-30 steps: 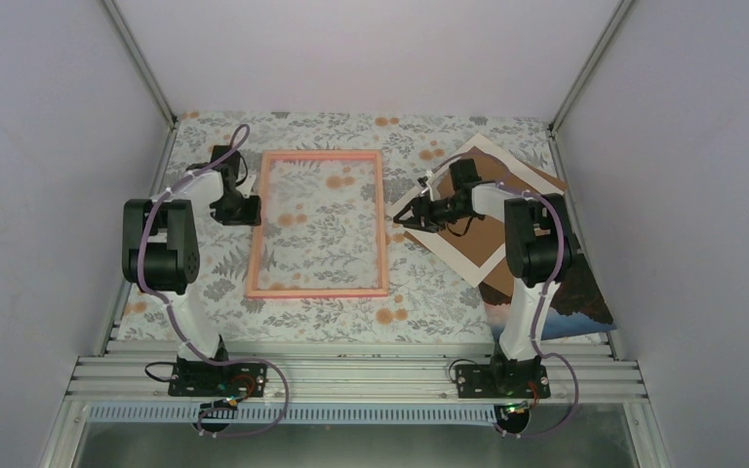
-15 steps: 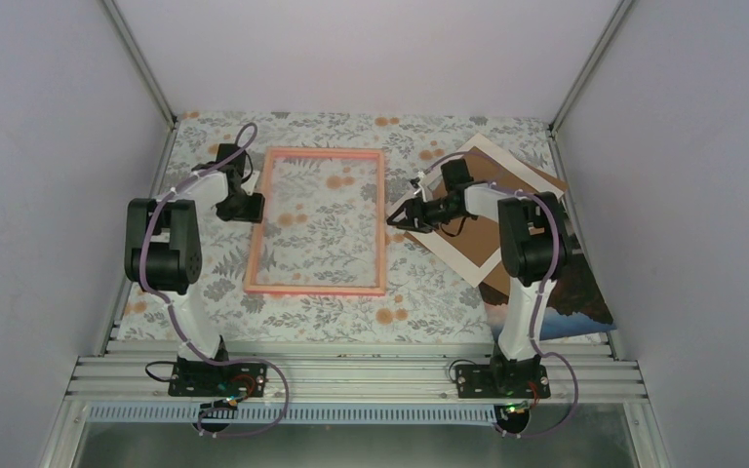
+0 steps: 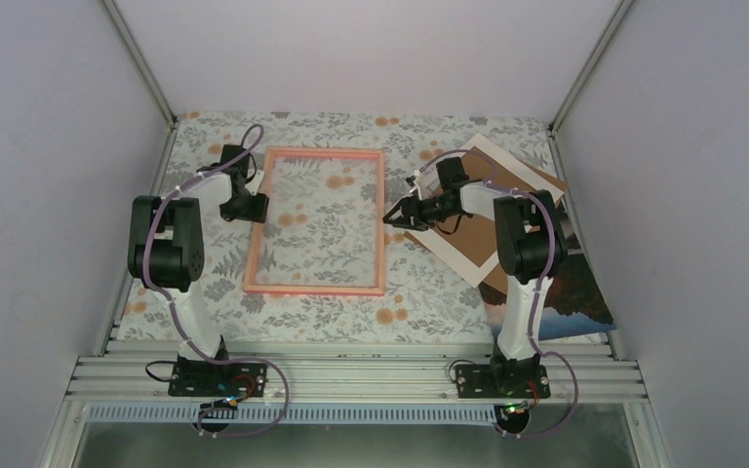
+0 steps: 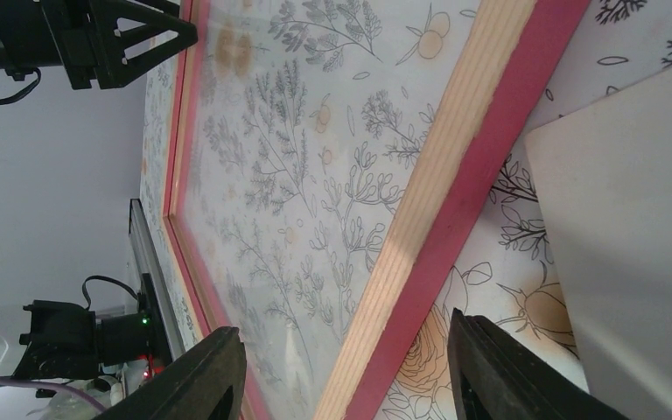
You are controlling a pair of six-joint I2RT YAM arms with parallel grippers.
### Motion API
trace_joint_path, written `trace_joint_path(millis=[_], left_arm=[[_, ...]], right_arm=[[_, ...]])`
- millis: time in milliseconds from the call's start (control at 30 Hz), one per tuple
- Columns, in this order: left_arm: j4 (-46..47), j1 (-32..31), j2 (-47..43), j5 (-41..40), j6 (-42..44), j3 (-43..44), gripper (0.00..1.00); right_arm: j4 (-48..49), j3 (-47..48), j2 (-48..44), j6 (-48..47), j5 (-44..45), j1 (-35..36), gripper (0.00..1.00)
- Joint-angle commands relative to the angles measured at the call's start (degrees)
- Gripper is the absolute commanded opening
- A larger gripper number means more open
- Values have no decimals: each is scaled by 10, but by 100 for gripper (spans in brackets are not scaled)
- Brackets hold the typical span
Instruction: Put the photo into the frame
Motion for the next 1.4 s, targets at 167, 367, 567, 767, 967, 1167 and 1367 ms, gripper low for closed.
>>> trace_joint_path(millis=[167,367,567,767,967,1167,1367], left_arm=[[20,10,47,51,21,128,57],[16,18,141,48,14,252,53],[15,21,207,60,17,318,49],[0,29,264,27,16,374,49],[-21,51,263,33,29,439,53],[42,30,143,93,109,371,91],[125,-38,-11,159,236,237,100]], right_arm=[[12,33,26,-2,4,4,57],[17,56,43,4,-2,9,56],[23,72,60,8,-11,21,56],[45,94,91,24,-33,35,56],[20,143,95,-2,-29,39,57],[-29,120,-8,-71,11,1,62],[-124,62,-136,-203,89,-57,69]])
